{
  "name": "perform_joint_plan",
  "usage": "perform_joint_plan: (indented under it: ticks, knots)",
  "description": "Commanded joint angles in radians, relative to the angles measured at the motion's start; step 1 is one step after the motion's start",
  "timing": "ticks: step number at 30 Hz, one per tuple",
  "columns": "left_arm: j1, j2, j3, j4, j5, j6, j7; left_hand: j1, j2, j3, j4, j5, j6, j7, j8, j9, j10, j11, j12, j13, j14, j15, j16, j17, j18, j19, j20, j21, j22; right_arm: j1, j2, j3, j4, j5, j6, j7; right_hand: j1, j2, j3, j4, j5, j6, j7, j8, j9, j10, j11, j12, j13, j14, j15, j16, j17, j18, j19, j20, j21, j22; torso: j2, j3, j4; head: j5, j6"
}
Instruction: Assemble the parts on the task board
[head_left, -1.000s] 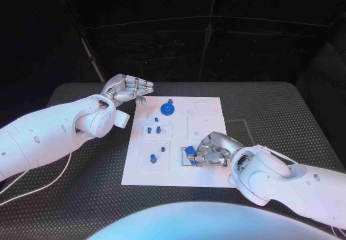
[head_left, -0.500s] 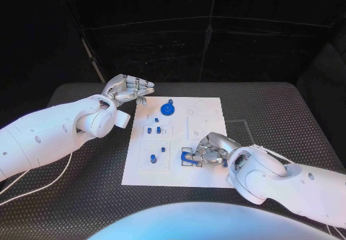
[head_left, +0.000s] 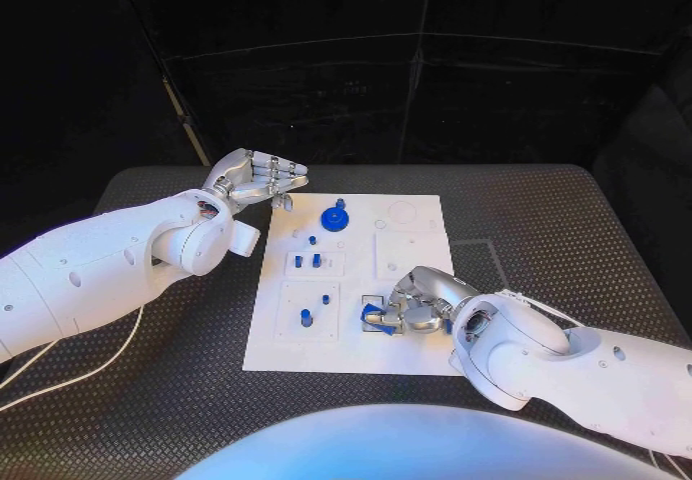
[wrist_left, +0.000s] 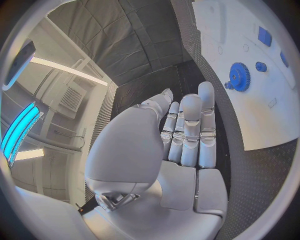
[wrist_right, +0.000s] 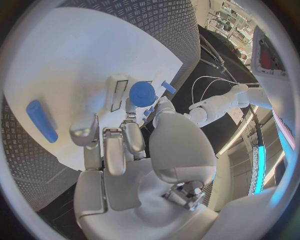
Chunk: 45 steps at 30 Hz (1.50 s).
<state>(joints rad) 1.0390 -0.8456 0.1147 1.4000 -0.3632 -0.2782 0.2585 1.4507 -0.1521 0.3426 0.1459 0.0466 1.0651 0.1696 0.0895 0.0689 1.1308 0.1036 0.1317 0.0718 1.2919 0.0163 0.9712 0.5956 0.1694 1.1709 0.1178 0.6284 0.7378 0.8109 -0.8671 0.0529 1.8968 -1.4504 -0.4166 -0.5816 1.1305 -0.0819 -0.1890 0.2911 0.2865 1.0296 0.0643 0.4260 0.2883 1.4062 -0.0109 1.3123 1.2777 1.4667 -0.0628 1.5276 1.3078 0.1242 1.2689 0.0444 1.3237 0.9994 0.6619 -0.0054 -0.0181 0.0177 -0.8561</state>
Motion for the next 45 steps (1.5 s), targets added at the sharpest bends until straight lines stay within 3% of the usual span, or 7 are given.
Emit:
perform_joint_plan:
  ticks: [1,5,9,20,28,39,45]
  knots:
    - [0.001,0.000,0.001,0.002,0.003,0.008,0.003,0.005,0.003,0.004,-0.003,0.001,0.002,0.005,-0.005,-0.001,-0.006,0.001,0.004,-0.002,-0.003,0.001,-0.003,-0.001,0.013,0.006,-0.001,-0.004,-0.001,0.001,-0.002,0.000,0.007,-0.019,0.033,0.010,0.037,0.004,0.012,-0.002,0.018,0.012,-0.005,0.010,0.005,0.010,-0.002,0.009,0.008,0.084,-0.011,0.002,0.152,-0.018,0.008,-0.003,0.003,0.002,-0.001,-0.0001,-0.0007,0.000,0.000]
    - [0.001,0.000,0.001,0.002,0.003,0.009,0.003,0.006,0.003,0.004,-0.004,0.001,0.001,0.005,-0.005,-0.001,-0.006,0.001,0.004,-0.002,-0.003,0.000,-0.003,-0.001,0.013,0.006,-0.001,-0.004,-0.001,0.001,-0.004,0.000,0.008,-0.034,0.041,0.007,0.084,0.011,0.022,-0.009,0.068,0.019,-0.011,0.018,0.010,0.015,-0.007,0.013,0.016,0.084,-0.016,0.004,0.155,-0.018,0.008,-0.007,0.003,0.003,0.000,-0.0001,0.0009,-0.001,0.000]
    - [0.001,-0.001,0.001,0.002,0.003,0.008,0.003,0.006,0.003,0.004,-0.004,0.001,0.001,0.005,-0.005,-0.001,-0.006,0.001,0.004,-0.002,-0.003,0.000,-0.003,-0.001,0.013,0.006,-0.001,-0.004,-0.001,0.001,-0.005,0.000,0.006,-0.067,0.060,-0.006,0.118,0.010,0.022,-0.014,0.091,0.019,-0.012,0.022,0.014,0.017,-0.009,0.014,0.019,0.085,-0.017,0.004,0.157,-0.018,0.009,-0.010,0.003,0.004,0.000,0.0000,0.0010,0.000,-0.001]
    - [0.001,-0.004,0.001,0.004,0.003,0.008,0.002,0.006,0.003,0.004,-0.004,0.001,0.001,0.005,-0.005,-0.001,-0.006,0.001,0.004,-0.002,-0.003,0.000,-0.003,-0.001,0.013,0.006,-0.001,-0.004,-0.001,0.001,0.004,0.000,-0.003,-0.130,0.126,-0.053,0.136,0.003,0.012,-0.012,0.066,0.021,-0.012,0.026,0.017,0.015,-0.009,0.008,0.017,0.084,-0.018,0.003,0.154,-0.018,0.008,-0.011,0.002,0.003,0.000,-0.0007,0.0007,-0.002,-0.003]
    - [0.001,-0.005,0.001,0.006,0.003,0.008,0.002,0.006,0.003,0.004,-0.004,0.001,0.001,0.005,-0.005,-0.001,-0.006,0.001,0.004,-0.002,-0.003,0.000,-0.003,-0.001,0.013,0.006,-0.001,-0.004,-0.001,0.001,0.010,0.000,-0.005,-0.162,0.139,-0.081,0.117,0.012,0.000,0.000,0.063,0.040,-0.020,0.039,0.025,0.027,-0.014,0.021,0.034,0.085,-0.021,0.005,0.159,-0.018,0.008,-0.013,0.001,0.004,0.000,-0.0001,0.0009,-0.004,-0.005]
    - [0.002,-0.007,0.001,0.008,0.003,0.009,0.000,0.006,0.003,0.004,-0.004,0.001,0.001,0.005,-0.005,-0.001,-0.006,0.001,0.004,-0.002,-0.003,0.000,-0.003,-0.001,0.013,0.006,-0.001,-0.004,-0.001,0.001,0.024,0.001,-0.011,-0.208,0.124,-0.127,0.059,0.050,-0.014,0.002,0.149,0.084,-0.046,0.066,0.045,0.088,-0.038,0.109,0.132,0.092,-0.039,0.020,0.200,-0.026,0.038,-0.030,0.024,0.052,0.000,-0.0003,0.0013,-0.007,-0.003]
    - [0.002,-0.009,0.001,0.009,0.003,0.011,-0.001,0.006,0.003,0.004,-0.004,0.001,0.001,0.005,-0.005,-0.001,-0.006,0.001,0.004,-0.002,-0.003,0.000,-0.003,-0.001,0.013,0.006,-0.001,-0.004,-0.001,0.001,0.031,0.001,-0.015,-0.219,0.112,-0.147,0.043,0.073,-0.015,0.002,0.168,0.094,-0.052,0.069,0.049,0.099,-0.044,0.124,0.149,0.094,-0.045,0.023,0.208,-0.028,0.044,-0.035,0.029,0.063,0.001,0.0004,0.0020,-0.005,-0.005]
